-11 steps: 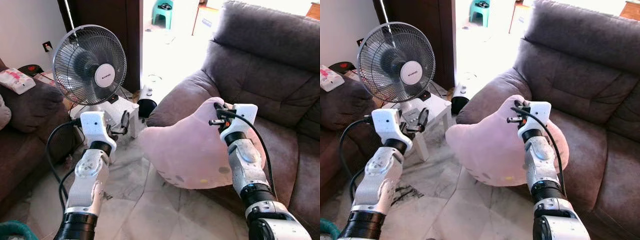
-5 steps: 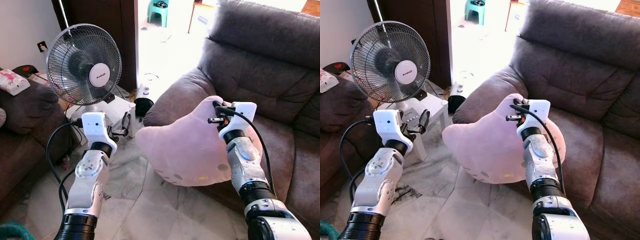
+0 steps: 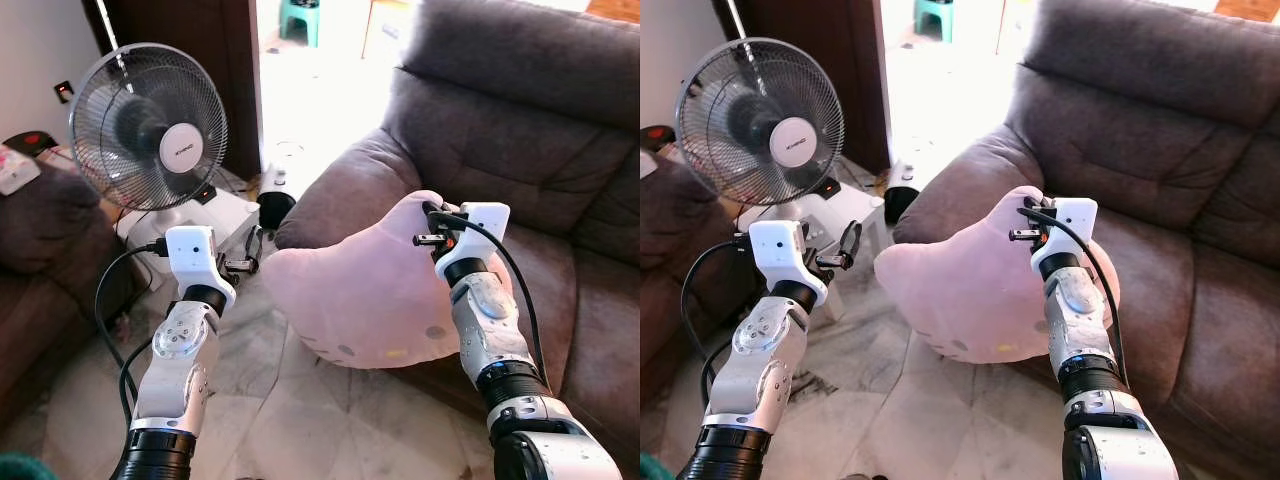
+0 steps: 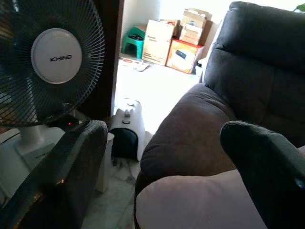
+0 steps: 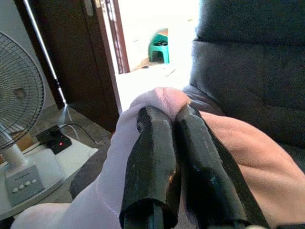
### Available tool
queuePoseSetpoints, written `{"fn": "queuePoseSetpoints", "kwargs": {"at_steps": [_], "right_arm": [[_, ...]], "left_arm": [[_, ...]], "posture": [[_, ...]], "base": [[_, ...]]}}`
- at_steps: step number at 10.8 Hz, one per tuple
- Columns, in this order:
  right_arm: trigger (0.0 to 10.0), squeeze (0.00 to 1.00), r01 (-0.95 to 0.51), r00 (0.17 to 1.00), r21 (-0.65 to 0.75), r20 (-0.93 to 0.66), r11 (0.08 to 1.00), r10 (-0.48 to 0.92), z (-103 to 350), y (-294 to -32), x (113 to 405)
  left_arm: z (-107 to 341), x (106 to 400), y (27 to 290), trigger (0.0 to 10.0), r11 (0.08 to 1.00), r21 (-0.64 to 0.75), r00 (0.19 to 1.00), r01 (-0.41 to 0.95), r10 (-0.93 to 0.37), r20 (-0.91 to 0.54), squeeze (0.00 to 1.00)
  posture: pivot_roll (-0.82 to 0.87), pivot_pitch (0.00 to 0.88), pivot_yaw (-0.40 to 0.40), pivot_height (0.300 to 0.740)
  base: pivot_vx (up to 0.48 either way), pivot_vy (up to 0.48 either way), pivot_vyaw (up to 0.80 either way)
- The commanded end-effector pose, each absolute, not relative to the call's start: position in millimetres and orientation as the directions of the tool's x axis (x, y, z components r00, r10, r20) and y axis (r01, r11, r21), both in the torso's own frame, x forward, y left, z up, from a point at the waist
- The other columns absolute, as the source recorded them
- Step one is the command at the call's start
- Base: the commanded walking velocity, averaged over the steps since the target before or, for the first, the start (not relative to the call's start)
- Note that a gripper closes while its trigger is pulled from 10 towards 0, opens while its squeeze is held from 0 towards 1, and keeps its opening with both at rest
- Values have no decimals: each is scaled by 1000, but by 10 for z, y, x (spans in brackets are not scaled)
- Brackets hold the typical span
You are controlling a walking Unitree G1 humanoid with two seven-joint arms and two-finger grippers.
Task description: Move the pillow to the sofa from floor
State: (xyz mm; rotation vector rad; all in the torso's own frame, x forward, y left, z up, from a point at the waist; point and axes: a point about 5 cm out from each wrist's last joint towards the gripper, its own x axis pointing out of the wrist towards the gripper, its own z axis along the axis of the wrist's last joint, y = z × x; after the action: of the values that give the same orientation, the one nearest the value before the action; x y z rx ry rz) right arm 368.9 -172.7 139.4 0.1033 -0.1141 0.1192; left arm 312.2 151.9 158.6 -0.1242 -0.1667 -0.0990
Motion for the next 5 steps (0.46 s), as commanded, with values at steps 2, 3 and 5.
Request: {"fn": "queuePoseSetpoints", "kwargs": {"at_steps": [2,3,5], "right_arm": [[10000,0,-130,966,84,233,988,108,1700,-1721,3763],[10000,0,-126,969,105,225,986,100,1701,-1734,3774],[10000,0,-132,968,104,229,986,105,1716,-1729,3782]], "left_arm": [[1607,3112,1509,10000,989,-101,981,111,-92,173,0],[1609,3116,1510,10000,989,-103,980,110,-91,175,0],[1609,3123,1509,10000,989,-103,980,110,-91,175,0]], "posture": [[139,93,-70,740],[139,91,-72,740],[139,86,-73,740]], "base": [[0,0,0],[247,0,0],[255,0,-656]]}}
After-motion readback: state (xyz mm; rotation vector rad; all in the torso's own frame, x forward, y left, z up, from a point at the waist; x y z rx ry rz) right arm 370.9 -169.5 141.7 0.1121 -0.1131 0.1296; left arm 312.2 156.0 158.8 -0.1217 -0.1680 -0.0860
